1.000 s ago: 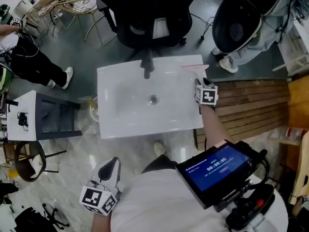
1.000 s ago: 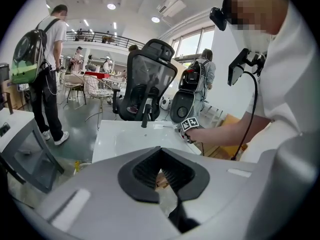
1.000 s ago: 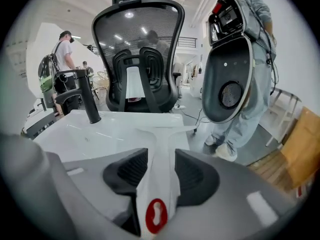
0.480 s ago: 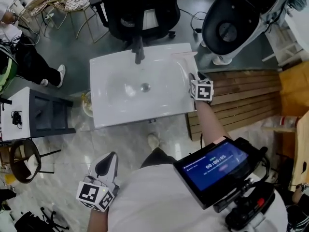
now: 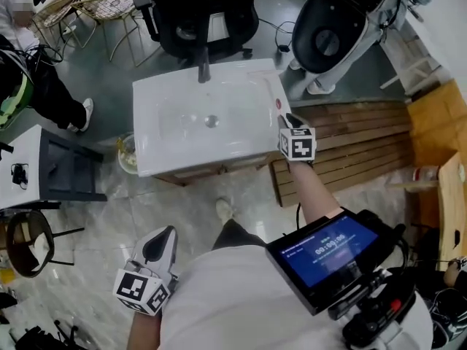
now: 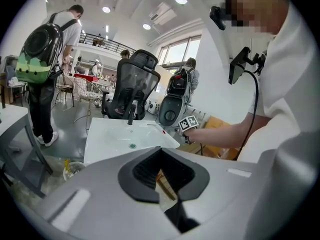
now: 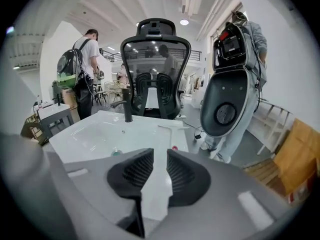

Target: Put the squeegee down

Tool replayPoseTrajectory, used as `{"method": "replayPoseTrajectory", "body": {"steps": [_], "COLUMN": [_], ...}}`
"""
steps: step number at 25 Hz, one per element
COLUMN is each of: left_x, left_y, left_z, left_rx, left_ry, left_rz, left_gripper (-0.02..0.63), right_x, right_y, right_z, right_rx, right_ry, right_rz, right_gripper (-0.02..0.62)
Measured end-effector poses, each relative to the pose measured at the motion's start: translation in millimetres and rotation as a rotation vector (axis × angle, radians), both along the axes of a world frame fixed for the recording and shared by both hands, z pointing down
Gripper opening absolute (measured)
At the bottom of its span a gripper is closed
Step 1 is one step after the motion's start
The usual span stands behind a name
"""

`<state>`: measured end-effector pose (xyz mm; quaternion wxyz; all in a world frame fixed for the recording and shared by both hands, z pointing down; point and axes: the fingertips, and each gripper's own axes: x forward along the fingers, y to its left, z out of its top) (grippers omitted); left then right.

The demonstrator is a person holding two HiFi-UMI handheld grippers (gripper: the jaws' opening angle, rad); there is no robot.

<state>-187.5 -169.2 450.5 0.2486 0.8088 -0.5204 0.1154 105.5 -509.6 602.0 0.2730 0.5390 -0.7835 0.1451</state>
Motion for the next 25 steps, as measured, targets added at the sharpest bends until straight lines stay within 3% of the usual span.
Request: {"method": "replayPoseTrajectory", "body": {"steps": [8, 25], "left_x": [14.2, 34.9], "left_y": [55.1, 159.8], "left_z": [-0.3, 7.0], "left_rx": [0.028, 0.069], "left_ry": [0.04, 0.038], "left_rz": [0.052, 0.076], "left_gripper": [0.006, 0.006], "right_x": [-7.6, -60.9], "right_y": [87.2, 276.4], "right_z": [-22.9, -78.5], "right_rx": [0.016, 0.055], "right_ry": [-0.006, -0.135], "right_rz": [-0.054, -0.257], "right_gripper": [0.006, 0.002]}}
